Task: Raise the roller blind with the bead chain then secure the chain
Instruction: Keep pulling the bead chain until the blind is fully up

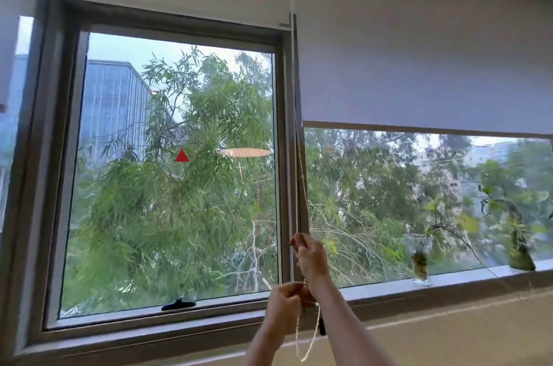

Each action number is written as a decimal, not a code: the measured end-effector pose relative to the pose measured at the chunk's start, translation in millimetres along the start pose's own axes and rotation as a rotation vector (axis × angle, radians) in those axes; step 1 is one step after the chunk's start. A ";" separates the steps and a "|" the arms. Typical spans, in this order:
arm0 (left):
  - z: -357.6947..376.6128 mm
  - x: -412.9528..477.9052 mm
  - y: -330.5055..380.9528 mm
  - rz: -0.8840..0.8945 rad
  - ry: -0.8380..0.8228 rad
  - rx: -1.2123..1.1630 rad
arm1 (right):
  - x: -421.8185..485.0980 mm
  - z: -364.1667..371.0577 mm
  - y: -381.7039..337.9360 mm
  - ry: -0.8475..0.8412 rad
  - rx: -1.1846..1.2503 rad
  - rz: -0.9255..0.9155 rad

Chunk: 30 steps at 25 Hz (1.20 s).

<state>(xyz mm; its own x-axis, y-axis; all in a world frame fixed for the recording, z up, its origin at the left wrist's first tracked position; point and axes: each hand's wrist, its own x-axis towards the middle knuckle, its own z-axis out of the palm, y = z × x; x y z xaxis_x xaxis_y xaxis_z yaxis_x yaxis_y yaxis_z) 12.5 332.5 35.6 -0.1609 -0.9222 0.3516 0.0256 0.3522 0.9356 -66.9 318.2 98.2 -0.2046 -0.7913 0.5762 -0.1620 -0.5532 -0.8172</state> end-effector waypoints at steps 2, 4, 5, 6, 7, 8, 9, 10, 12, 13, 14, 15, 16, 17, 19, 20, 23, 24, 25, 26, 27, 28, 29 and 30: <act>-4.2 0.8 -7.8 -0.081 -0.038 0.060 | -8.2 -0.7 11.4 -0.017 -0.022 0.005; -9.4 1.6 -15.0 -0.109 -0.047 0.141 | -14.8 -1.0 19.7 -0.019 -0.070 0.011; -11.6 1.8 -15.8 -0.099 -0.037 0.168 | -17.1 -1.2 23.6 -0.019 -0.091 0.015; -13.4 3.0 -14.9 -0.080 -0.016 0.159 | -19.1 -1.6 27.4 -0.016 -0.105 0.022; -14.6 5.3 -10.9 -0.061 0.010 0.102 | -20.7 -2.7 31.2 -0.012 -0.112 0.033; -15.1 8.3 -5.4 -0.045 0.040 0.024 | -22.5 -3.9 35.1 -0.012 -0.113 0.045; -15.0 11.7 2.0 -0.032 0.072 -0.047 | -24.6 -5.3 39.6 -0.020 -0.117 0.052; -14.2 15.7 9.7 -0.023 0.105 -0.097 | -27.2 -6.4 44.3 -0.036 -0.128 0.054; -12.2 23.3 25.0 -0.002 0.142 -0.131 | -32.9 -7.1 54.2 -0.063 -0.172 0.061; -10.3 27.1 30.5 0.008 0.152 -0.122 | -34.8 -6.1 59.5 -0.065 -0.193 0.075; -8.5 30.1 34.7 0.018 0.170 -0.098 | -36.9 -4.5 64.7 -0.065 -0.209 0.091; -6.3 32.1 38.5 0.031 0.197 -0.077 | -38.6 -2.8 68.5 -0.066 -0.220 0.104; -4.7 34.3 39.6 0.039 0.225 -0.076 | -39.6 -0.9 70.8 -0.069 -0.228 0.111; -3.7 35.4 40.1 0.035 0.245 -0.094 | -39.8 0.8 71.3 -0.072 -0.230 0.113; -5.0 34.9 39.1 0.011 0.281 -0.131 | -40.2 3.5 70.4 -0.089 -0.236 0.102; -7.2 35.2 38.6 0.004 0.302 -0.122 | -40.5 4.8 70.4 -0.101 -0.250 0.095; -13.6 32.0 30.2 -0.018 0.309 -0.070 | -45.2 6.3 76.7 -0.137 -0.301 0.113; -15.6 28.8 26.2 -0.017 0.302 -0.055 | -47.3 6.1 81.2 -0.149 -0.311 0.115; -17.1 25.9 21.3 -0.020 0.298 -0.031 | -49.5 5.4 85.8 -0.166 -0.326 0.121; -19.2 23.8 15.5 -0.022 0.298 -0.004 | -51.0 4.7 88.9 -0.190 -0.336 0.133; -21.6 21.6 10.5 -0.017 0.302 0.023 | -51.4 4.0 89.3 -0.224 -0.329 0.163; -23.9 19.8 6.0 -0.009 0.313 0.042 | -49.7 2.7 86.5 -0.266 -0.305 0.202; -25.9 18.5 3.2 0.003 0.323 0.056 | -45.8 1.1 81.4 -0.302 -0.272 0.238; -27.3 17.5 1.6 0.020 0.327 0.071 | -39.6 -0.9 74.0 -0.311 -0.223 0.255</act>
<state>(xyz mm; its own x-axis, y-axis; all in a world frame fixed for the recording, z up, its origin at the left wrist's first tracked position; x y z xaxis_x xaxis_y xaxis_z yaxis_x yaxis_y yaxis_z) 36.7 312.6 44.1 0.1641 -0.9135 0.3722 -0.0452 0.3699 0.9280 -71.6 308.9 15.0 0.0286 -0.9542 0.2977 -0.3551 -0.2882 -0.8893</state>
